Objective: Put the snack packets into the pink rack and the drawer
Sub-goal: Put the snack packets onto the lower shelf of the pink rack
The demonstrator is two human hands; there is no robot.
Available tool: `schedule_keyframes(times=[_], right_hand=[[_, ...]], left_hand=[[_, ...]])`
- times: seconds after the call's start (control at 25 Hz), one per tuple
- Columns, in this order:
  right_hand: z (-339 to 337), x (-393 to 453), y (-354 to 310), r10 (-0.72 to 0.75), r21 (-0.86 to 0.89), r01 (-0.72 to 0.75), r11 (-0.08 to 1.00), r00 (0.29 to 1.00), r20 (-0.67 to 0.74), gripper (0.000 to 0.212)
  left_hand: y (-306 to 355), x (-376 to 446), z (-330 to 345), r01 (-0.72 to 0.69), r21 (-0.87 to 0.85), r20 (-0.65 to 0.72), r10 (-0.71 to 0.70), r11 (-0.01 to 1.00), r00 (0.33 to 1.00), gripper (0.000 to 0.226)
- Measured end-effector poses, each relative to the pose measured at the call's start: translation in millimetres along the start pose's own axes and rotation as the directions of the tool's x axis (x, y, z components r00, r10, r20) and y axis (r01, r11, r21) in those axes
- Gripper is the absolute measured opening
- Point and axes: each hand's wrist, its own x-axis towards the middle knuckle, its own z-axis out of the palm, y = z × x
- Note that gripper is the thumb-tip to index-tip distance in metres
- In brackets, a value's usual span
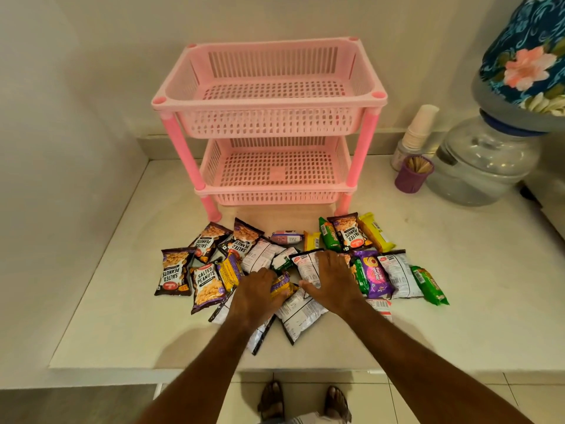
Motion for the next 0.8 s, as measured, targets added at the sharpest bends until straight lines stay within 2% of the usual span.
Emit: schedule_keyframes(times=[0.12, 0.36, 0.48, 0.6, 0.72, 0.8], right_hand=[[2.2, 1.1, -2.9, -0.004, 0.022, 0.004, 1.000, 1.000, -0.006, 0.088], [-2.4, 2.9, -7.2, 0.040, 0.238, -0.025, 0.971, 0.998, -0.056, 0.068], [-12.7, 5.6, -8.3, 0.073, 0.336, -0.037, 0.941, 0.993, -0.094, 0.069], [-28.5, 13.0, -5.4, 0.087, 0.376, -0.009, 0.926, 0.978, -0.191, 0.064], [-52.7, 29.4, -3.8, 0.157, 0.564, 0.015, 0.826, 0.954, -0.256, 0.058], [-75.0, 51.9, -3.0, 0.208, 0.606, 0.024, 0.795, 0.928, -0.309, 0.051]], left_hand=[[2.8, -0.5, 2.1, -0.004, 0.102, 0.016, 0.002, 0.995, 1.000, 0.056], [8.0, 3.2, -2.5, 0.023, 0.032, -0.039, -0.022, 0.999, 0.999, 0.057], [12.5, 13.1, -12.3, 0.062, -0.100, -0.072, -0.070, 0.993, 0.995, 0.052], [21.4, 27.6, -23.0, 0.071, -0.252, -0.210, -0.126, 0.965, 0.969, 0.056], [36.3, 55.0, -38.9, 0.117, -0.520, -0.220, -0.265, 0.846, 0.939, 0.050], [48.0, 84.6, -51.8, 0.125, -0.622, -0.213, -0.321, 0.773, 0.923, 0.047]])
